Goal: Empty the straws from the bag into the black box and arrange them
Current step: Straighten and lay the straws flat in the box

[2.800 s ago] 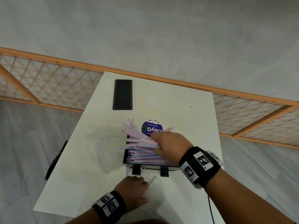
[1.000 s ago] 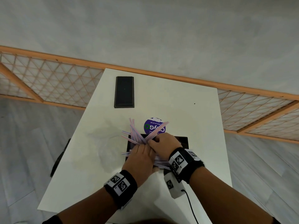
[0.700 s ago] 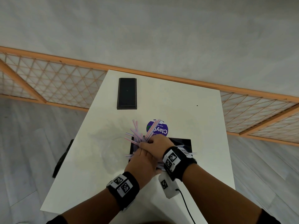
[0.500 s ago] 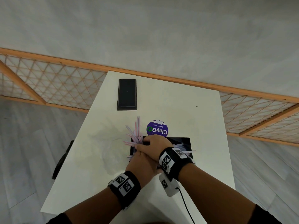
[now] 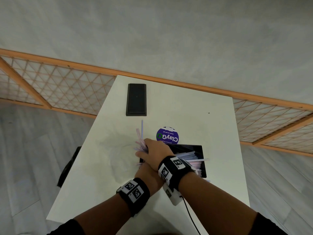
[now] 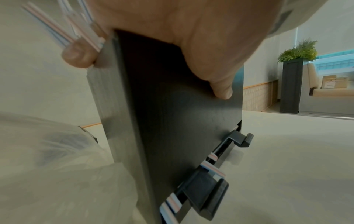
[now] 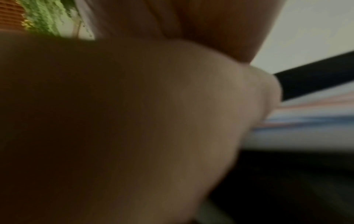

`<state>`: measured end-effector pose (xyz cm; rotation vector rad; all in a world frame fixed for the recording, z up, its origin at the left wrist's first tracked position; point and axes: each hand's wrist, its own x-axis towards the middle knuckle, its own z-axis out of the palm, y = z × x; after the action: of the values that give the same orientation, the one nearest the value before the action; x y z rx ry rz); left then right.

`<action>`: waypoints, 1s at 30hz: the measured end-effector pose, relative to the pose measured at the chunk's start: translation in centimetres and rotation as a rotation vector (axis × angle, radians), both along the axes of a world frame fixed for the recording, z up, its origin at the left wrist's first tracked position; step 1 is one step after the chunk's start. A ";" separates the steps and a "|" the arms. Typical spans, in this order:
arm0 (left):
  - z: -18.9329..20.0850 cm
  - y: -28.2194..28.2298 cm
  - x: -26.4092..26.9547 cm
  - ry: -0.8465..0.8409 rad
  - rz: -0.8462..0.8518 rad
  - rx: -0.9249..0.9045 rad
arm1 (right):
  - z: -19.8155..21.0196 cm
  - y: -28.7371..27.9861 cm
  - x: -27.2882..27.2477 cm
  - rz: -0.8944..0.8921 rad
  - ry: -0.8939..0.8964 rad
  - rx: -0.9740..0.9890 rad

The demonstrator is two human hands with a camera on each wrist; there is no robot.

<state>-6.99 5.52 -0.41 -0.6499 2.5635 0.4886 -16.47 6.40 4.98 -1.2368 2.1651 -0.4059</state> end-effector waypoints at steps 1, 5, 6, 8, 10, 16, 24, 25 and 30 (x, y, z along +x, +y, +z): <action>-0.5 -0.1 0.0 0.026 -0.103 -0.056 | -0.2 0.0 -0.1 -0.018 -0.008 -0.019; 1.0 -0.2 -0.6 0.033 -0.147 -0.014 | -0.8 0.3 -0.5 -0.035 0.001 -0.089; 1.6 -0.2 -0.7 0.030 -0.165 -0.014 | -0.9 0.5 -0.5 -0.033 0.004 -0.116; 1.8 -0.1 -0.7 0.170 -0.206 -0.046 | -0.9 0.7 -0.8 -0.029 -0.003 -0.162; 2.0 -0.3 -0.6 0.196 -0.214 -0.080 | -1.0 1.1 -1.2 -0.048 -0.016 -0.190; -0.3 -1.0 -0.5 0.169 -0.364 -0.200 | -1.0 2.9 -2.9 -0.136 -0.004 -0.225; -0.3 -1.4 -0.4 0.347 -0.354 -0.278 | 3.5 5.4 -6.1 -0.311 0.004 -0.360; -0.1 -1.4 -0.4 0.335 -0.346 -0.271 | 4.2 5.8 -6.2 -0.309 0.008 -0.376; 0.2 -1.5 -0.5 0.347 -0.318 -0.249 | 6.9 7.9 -6.6 -0.272 0.041 -0.406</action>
<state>-7.47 4.01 -0.16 -0.2384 3.0151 0.1872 -23.07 14.30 11.86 -1.1595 2.3695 -0.9817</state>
